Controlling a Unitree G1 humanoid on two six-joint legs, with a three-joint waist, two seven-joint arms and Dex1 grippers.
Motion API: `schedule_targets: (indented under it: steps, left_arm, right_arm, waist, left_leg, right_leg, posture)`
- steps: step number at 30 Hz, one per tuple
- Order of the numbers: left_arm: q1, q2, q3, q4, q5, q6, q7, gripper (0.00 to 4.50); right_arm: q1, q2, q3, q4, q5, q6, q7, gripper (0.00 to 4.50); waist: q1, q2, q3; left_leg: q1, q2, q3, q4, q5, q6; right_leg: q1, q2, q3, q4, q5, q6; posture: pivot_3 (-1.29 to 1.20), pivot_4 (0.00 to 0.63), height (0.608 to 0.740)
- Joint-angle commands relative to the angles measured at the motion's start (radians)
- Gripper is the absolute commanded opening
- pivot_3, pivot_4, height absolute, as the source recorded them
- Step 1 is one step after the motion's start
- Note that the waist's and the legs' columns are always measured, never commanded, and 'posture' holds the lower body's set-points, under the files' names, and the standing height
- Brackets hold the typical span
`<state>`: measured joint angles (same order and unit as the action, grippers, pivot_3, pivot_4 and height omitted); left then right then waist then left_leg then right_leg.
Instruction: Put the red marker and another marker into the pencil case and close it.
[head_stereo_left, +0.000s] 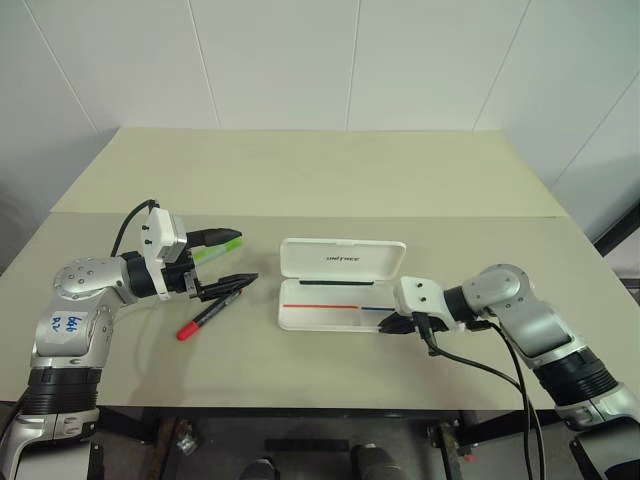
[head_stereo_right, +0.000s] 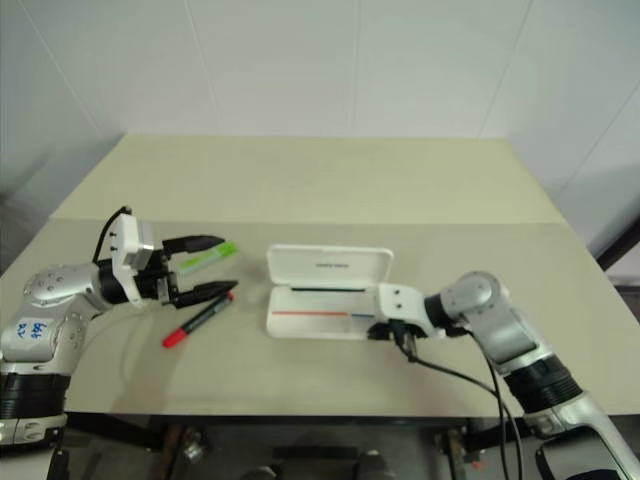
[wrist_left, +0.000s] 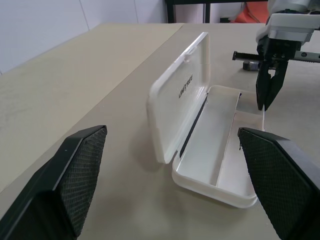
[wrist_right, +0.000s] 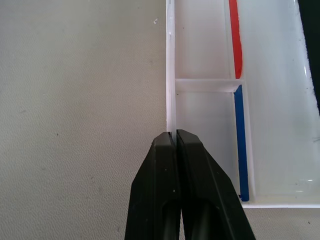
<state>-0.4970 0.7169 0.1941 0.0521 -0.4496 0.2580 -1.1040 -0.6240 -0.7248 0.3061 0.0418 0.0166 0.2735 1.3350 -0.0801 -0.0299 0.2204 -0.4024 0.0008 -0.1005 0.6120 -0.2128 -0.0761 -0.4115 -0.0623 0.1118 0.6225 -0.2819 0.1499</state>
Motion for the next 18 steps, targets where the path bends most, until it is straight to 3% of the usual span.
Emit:
schedule_targets:
  steps: [1,5,18]
  left_arm:
    - [-0.006,0.003,0.015,-0.027,-0.025,-0.004,0.004,4.5]
    - [-0.009,0.003,0.014,-0.027,-0.026,-0.002,0.004,4.5]
    - [-0.013,0.007,0.014,-0.023,-0.035,0.002,-0.006,4.5]
  right_arm:
    - [-0.008,0.007,0.012,0.0,-0.005,0.019,-0.01,0.7]
    - [-0.008,0.015,0.007,-0.014,0.013,0.007,-0.004,2.08]
    - [-0.02,0.004,-0.044,-0.098,0.153,0.096,0.051,2.08]
  waist:
    - [0.001,0.0,0.0]
    - [0.002,0.0,0.0]
    - [0.001,0.0,0.0]
  left_leg:
    - [0.0,0.0,0.0,0.0,0.0,0.0]
    - [0.0,0.0,0.0,0.0,0.0,0.0]
    - [0.0,0.0,0.0,-0.001,0.0,0.0]
  right_leg:
    - [0.0,0.0,0.0,0.0,0.0,0.0]
    - [0.0,0.0,0.0,-0.001,0.0,0.0]
    - [-0.001,0.0,0.0,-0.001,0.0,0.0]
  posture:
    - [0.0,0.15,0.74]
    - [0.0,0.15,0.74]
    - [0.0,0.15,0.74]
